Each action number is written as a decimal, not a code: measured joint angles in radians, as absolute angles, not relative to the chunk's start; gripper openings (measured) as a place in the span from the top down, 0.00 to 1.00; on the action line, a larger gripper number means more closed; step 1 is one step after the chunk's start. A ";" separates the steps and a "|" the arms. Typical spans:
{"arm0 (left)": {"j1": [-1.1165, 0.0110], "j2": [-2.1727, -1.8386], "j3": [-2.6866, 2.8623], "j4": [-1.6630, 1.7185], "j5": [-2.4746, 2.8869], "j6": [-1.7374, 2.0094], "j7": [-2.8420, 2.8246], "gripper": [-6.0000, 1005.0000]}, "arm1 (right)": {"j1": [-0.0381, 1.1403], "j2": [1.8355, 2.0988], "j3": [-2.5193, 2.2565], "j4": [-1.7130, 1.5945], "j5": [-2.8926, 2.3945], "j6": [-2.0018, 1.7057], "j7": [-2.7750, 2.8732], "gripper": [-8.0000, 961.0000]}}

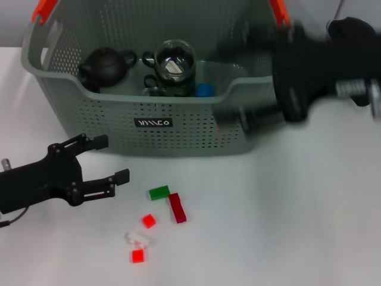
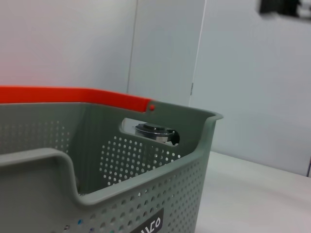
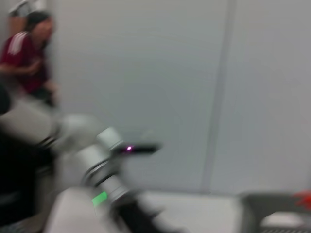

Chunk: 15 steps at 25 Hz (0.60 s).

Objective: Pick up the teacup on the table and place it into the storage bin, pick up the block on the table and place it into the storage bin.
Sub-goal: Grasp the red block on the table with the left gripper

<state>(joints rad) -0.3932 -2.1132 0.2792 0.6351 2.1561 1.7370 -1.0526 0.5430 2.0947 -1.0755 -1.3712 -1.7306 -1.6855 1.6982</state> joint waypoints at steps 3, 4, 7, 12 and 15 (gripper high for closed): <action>-0.393 -2.105 0.279 0.657 2.161 1.769 -1.067 0.10 | 0.515 2.094 -1.080 -1.357 -1.771 -1.785 1.682 0.02; -0.393 -2.101 0.280 0.666 2.165 1.785 -1.074 0.10 | 0.511 2.094 -1.083 -1.348 -1.789 -1.809 1.684 0.02; -0.400 -2.088 0.291 0.704 2.191 1.864 -1.108 0.10 | 0.517 2.095 -1.085 -1.288 -1.858 -1.855 1.688 0.02; -0.446 -2.073 0.357 0.804 2.314 1.974 -1.288 0.10 | 0.568 2.094 -1.055 -1.158 -1.951 -1.846 1.688 0.02; -0.480 -2.072 0.454 0.862 2.395 1.974 -1.454 0.10 | 0.589 2.094 -1.047 -1.123 -1.972 -1.842 1.687 0.02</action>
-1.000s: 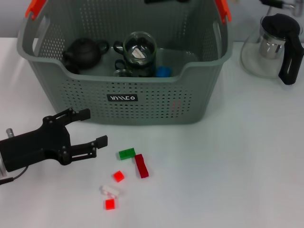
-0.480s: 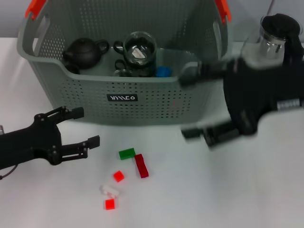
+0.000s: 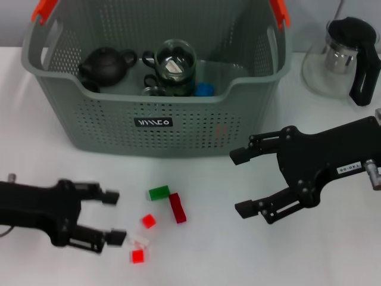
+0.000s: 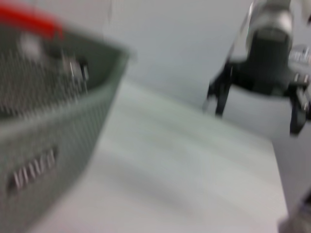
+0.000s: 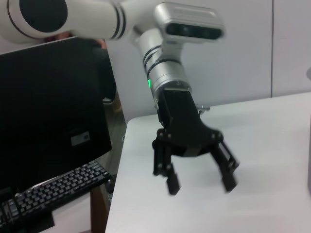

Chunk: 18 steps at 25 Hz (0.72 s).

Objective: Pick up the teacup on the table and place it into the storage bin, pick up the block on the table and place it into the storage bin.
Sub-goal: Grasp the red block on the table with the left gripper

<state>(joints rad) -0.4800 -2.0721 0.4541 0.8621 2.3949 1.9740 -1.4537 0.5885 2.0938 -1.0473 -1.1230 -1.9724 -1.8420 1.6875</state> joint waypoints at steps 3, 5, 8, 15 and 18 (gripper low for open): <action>-0.514 -2.080 0.545 0.898 2.443 1.965 -1.584 0.10 | 0.597 2.095 -1.048 -1.120 -1.990 -1.830 1.691 0.02; -0.529 -2.087 0.578 0.913 2.454 1.950 -1.649 0.10 | 0.604 2.094 -1.049 -1.115 -1.997 -1.821 1.702 0.02; -0.545 -2.095 0.640 0.948 2.462 1.917 -1.765 0.10 | 0.618 2.089 -1.048 -1.103 -2.006 -1.811 1.720 0.02; -0.565 -2.091 0.721 1.028 2.485 1.887 -2.011 0.10 | 0.642 2.076 -1.037 -1.078 -2.014 -1.780 1.745 0.02; -0.563 -2.094 0.751 1.094 2.489 1.900 -2.090 0.10 | 0.650 2.072 -1.036 -1.071 -2.014 -1.770 1.756 0.02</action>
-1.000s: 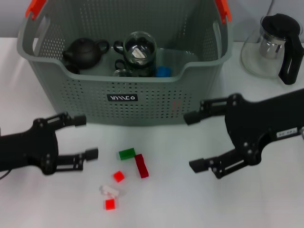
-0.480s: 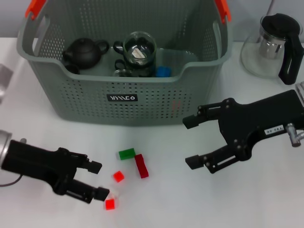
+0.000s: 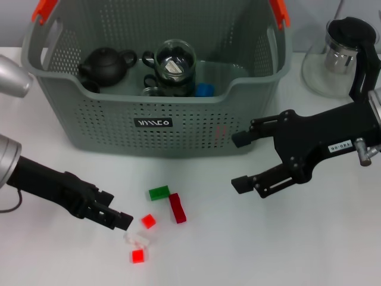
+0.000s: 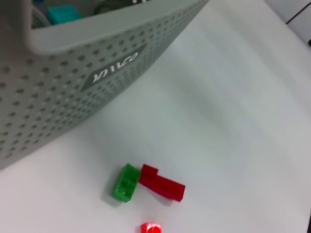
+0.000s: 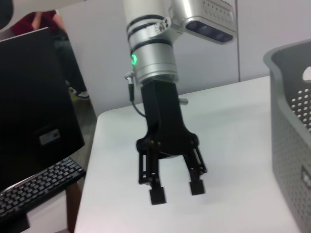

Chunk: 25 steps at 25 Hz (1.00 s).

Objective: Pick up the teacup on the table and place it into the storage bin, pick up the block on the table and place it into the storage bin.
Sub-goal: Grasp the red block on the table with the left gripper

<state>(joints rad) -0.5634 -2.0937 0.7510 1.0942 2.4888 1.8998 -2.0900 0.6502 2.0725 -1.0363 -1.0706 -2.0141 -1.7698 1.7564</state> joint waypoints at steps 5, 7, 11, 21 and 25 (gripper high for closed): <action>-0.544 -2.116 0.823 1.252 2.532 1.939 -2.177 0.10 | 0.656 2.071 -1.035 -1.067 -2.014 -1.740 1.767 0.02; -0.539 -2.132 0.844 1.318 2.568 1.948 -2.201 0.10 | 0.657 2.071 -1.035 -1.064 -2.014 -1.733 1.767 0.02; -0.530 -2.169 0.893 1.428 2.635 1.953 -2.231 0.10 | 0.662 2.071 -1.039 -1.048 -2.022 -1.726 1.765 0.02; -0.463 -2.172 1.189 1.527 2.655 1.868 -2.300 0.10 | 0.669 2.075 -1.042 -1.031 -2.067 -1.699 1.739 0.02; -0.441 -2.173 1.284 1.534 2.655 1.832 -2.295 0.10 | 0.672 2.072 -1.040 -1.010 -2.068 -1.696 1.729 0.02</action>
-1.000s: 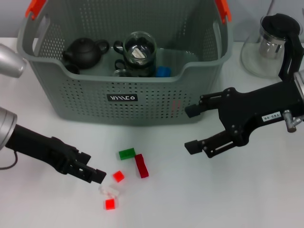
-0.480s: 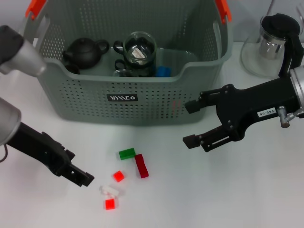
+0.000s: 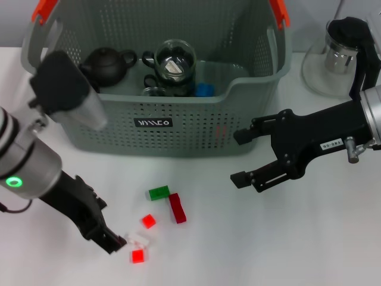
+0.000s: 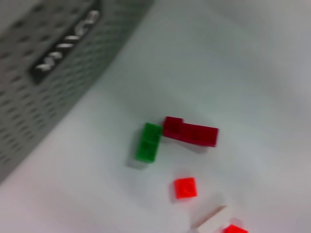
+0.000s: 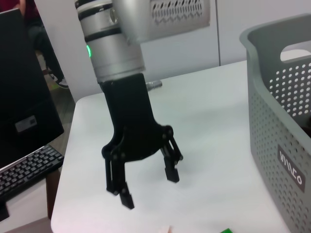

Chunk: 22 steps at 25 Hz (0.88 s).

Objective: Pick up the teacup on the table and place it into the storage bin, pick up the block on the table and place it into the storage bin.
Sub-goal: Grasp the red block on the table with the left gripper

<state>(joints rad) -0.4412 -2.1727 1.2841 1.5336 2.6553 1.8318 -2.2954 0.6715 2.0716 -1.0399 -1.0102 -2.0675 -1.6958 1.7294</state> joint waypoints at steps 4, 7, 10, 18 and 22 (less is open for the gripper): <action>-0.433 -2.174 1.366 1.537 2.653 1.815 -2.261 0.10 | 0.672 2.071 -1.041 -1.004 -2.068 -1.696 1.729 0.02; -0.431 -2.176 1.380 1.541 2.636 1.812 -2.216 0.10 | 0.670 2.071 -1.038 -1.002 -2.068 -1.690 1.729 0.02; -0.431 -2.176 1.384 1.538 2.620 1.801 -2.159 0.10 | 0.666 2.071 -1.036 -1.001 -2.068 -1.685 1.729 0.02; -0.429 -2.177 1.409 1.514 2.614 1.759 -2.062 0.11 | 0.661 2.071 -1.035 -0.995 -2.068 -1.678 1.733 0.02; -0.428 -2.177 1.419 1.507 2.607 1.745 -2.015 0.11 | 0.662 2.071 -1.035 -0.989 -2.068 -1.670 1.732 0.02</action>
